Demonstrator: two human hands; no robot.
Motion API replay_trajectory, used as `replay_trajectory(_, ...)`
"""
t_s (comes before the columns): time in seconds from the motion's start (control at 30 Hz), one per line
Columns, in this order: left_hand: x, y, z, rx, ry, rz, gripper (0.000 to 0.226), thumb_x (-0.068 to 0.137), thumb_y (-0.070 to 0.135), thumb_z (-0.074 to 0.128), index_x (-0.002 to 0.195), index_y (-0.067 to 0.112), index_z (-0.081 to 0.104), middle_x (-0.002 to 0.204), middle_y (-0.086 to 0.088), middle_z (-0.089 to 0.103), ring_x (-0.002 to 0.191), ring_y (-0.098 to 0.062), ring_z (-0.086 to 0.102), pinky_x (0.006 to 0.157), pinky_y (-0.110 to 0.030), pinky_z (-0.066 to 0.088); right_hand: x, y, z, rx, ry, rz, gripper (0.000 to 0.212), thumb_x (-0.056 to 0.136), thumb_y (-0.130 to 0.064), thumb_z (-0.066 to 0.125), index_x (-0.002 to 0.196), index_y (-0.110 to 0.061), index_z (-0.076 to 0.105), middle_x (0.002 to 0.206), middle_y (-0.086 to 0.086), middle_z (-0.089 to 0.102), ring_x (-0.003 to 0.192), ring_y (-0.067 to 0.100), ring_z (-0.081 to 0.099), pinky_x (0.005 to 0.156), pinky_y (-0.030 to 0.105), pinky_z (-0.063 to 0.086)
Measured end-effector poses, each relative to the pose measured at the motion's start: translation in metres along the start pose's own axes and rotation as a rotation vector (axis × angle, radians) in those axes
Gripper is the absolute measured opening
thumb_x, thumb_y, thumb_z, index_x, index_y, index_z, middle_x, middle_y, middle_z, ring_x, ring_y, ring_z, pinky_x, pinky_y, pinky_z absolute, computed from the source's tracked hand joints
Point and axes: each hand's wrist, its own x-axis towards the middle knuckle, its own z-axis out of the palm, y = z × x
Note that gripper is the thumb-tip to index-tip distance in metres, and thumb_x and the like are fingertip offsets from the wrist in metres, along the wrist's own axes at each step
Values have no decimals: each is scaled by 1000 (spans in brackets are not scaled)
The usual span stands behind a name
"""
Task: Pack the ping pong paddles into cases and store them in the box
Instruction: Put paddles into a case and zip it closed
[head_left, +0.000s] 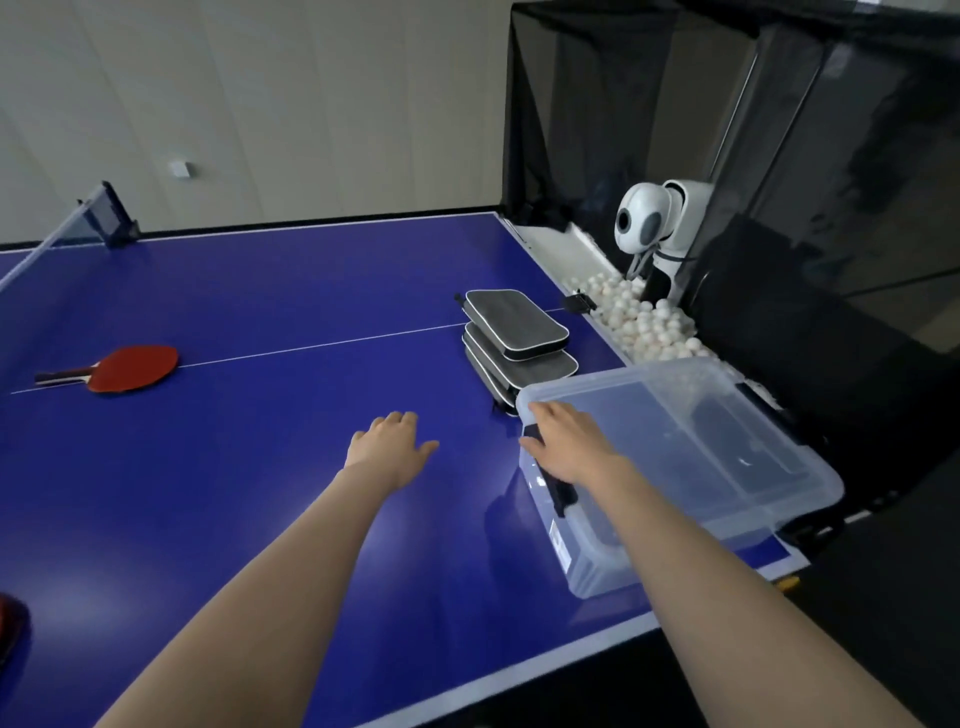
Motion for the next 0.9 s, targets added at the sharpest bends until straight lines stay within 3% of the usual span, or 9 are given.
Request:
replay_trajectory(0.37,140,63,5,-46,-28,-8,57,99,47,41,142,10,36,142,-10,43,129,-30,42,101,-44,37,102,125,-25,30,-20,123,48,99,-33,43,138,-5,38,135,15,47,126,32,42,100,42,38)
replay_trajectory(0.6,214,110,10,-95,-26,-40,52,99,44,42,137,8,40,137,-12,46,127,-30,42,99,-43,36,170,189,-23,44,-74,101,53,99,-38,42,141,-7,35,140,14,45,130,31,40,101,42,38)
replay_trajectory(0.77,257,138,23,-214,57,-177,53,98,43,45,136,6,41,137,-14,46,127,-33,40,100,-45,34,228,231,-13,100,-127,54,57,99,-39,42,144,-6,32,145,15,41,135,32,36,106,43,35)
replay_trajectory(0.9,297,148,34,-373,5,-312,60,96,46,48,139,6,37,140,-14,43,129,-34,40,102,-47,38,274,256,-2,195,-167,54,56,100,-38,42,144,-4,32,146,15,39,135,32,35,108,44,33)
